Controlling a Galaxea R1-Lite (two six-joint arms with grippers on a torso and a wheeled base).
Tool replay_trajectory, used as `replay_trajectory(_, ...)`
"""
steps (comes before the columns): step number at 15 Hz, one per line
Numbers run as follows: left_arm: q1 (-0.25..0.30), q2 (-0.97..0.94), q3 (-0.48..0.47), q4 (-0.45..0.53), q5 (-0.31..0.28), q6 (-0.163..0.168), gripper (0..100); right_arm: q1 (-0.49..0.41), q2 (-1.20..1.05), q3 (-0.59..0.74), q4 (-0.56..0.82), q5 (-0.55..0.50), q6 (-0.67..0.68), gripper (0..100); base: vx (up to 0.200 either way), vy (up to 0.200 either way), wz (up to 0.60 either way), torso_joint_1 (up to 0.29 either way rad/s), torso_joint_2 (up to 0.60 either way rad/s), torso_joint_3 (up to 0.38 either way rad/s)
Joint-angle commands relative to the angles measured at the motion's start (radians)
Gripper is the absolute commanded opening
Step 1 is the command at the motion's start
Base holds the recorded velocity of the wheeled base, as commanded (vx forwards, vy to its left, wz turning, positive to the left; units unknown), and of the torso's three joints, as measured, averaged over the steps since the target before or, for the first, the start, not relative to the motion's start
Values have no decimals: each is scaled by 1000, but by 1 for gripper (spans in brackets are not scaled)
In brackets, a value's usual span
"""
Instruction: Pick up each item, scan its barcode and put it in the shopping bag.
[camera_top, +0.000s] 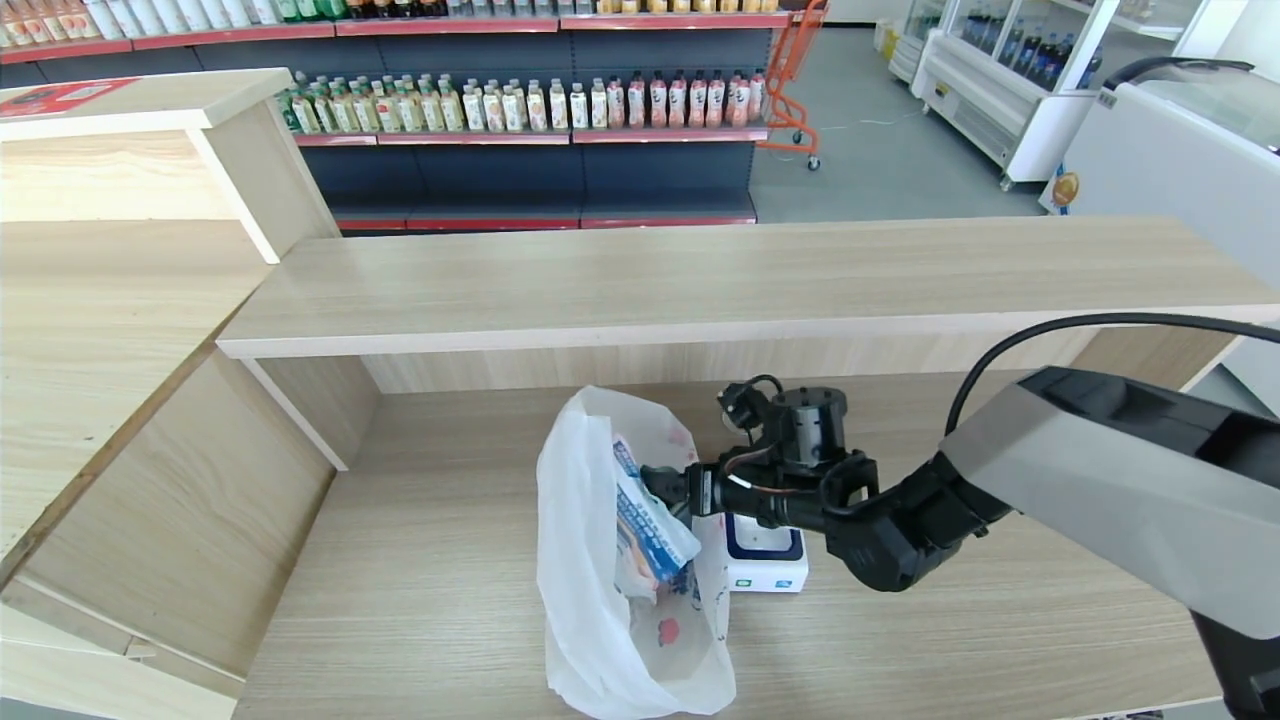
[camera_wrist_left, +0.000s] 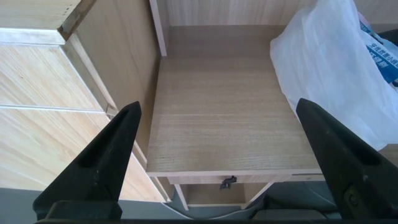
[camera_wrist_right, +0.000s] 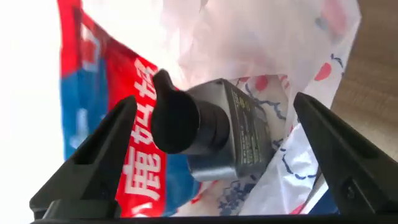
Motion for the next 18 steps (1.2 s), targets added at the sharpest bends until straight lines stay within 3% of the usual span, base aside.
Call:
replay_trajectory(1, 0, 1, 0, 0, 1, 0, 100, -15, -129, 61, 33, 3, 139, 100, 0, 0, 0, 0, 0, 0)
replay_trajectory(5, 0, 0, 0, 0, 1, 0, 100, -59, -312, 217, 102, 18, 155, 100, 0, 0, 0, 0, 0, 0)
replay_trajectory(6, -2, 0, 0, 0, 1, 0, 100, -99, -364, 277, 101, 15, 6, 100, 0, 0, 0, 0, 0, 0)
replay_trajectory(7, 0, 1, 0, 0, 1, 0, 100, -118, -382, 303, 101, 14, -62, 100, 0, 0, 0, 0, 0, 0)
replay_trajectory(8, 0, 0, 0, 0, 1, 0, 100, -199, -448, 414, 84, 14, -298, 100, 0, 0, 0, 0, 0, 0)
replay_trajectory(9, 0, 1, 0, 0, 1, 0, 100, -245, -485, 475, 49, 17, -417, 100, 0, 0, 0, 0, 0, 0)
replay_trajectory(14, 0, 1, 0, 0, 1, 0, 100, -320, -665, 653, -132, -25, -460, 100, 0, 0, 0, 0, 0, 0)
replay_trajectory(18, 0, 0, 0, 0, 1, 0, 100, -342, -942, 880, -131, -224, -473, 100, 0, 0, 0, 0, 0, 0)
